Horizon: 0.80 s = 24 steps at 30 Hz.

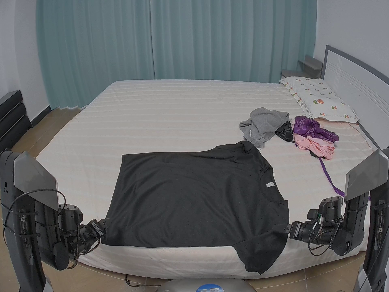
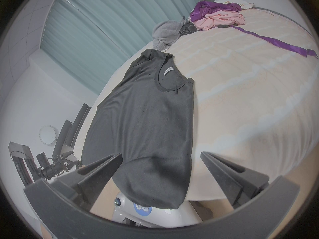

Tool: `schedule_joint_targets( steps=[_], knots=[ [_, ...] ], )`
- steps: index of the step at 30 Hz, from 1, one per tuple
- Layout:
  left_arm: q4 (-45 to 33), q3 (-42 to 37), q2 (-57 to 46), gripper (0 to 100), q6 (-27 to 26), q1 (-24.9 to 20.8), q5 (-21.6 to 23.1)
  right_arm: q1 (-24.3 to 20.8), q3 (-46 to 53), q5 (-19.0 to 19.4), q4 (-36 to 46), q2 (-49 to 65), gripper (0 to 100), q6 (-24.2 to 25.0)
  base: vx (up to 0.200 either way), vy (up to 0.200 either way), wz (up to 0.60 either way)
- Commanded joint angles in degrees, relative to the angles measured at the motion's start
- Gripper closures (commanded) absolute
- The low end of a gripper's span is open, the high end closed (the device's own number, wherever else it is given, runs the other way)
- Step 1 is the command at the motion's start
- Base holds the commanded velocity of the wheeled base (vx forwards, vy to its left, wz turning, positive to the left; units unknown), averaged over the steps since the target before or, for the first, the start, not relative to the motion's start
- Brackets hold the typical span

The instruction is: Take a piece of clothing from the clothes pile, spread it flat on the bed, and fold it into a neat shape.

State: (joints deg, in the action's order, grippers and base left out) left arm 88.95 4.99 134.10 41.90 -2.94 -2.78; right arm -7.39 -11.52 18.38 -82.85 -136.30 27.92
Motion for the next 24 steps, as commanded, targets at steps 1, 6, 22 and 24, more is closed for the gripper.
schedule_joint_targets(
  steps=[1,6,22,24],
  knots=[
    [1.0,0.2,-0.7,0,0.1,0.1,0.1,0.4,-2.5,0.0,0.1,-1.6,0,0.0,0.000,0.000,0.00],
    [1.0,0.2,-0.6,0,0.1,0.1,0.1,0.4,-1.5,-0.1,1.1,-1.1,100,0.0,0.000,0.000,0.00],
    [1.0,0.5,-0.7,0,0.1,-0.1,0.1,4.2,6.9,0.5,-2.9,0.2,100,-0.2,0.000,0.000,0.00],
    [1.0,0.5,-0.7,0,0.0,-0.1,0.1,4.9,8.1,0.6,-3.9,0.1,100,-0.4,0.000,0.000,0.00]
  ],
)
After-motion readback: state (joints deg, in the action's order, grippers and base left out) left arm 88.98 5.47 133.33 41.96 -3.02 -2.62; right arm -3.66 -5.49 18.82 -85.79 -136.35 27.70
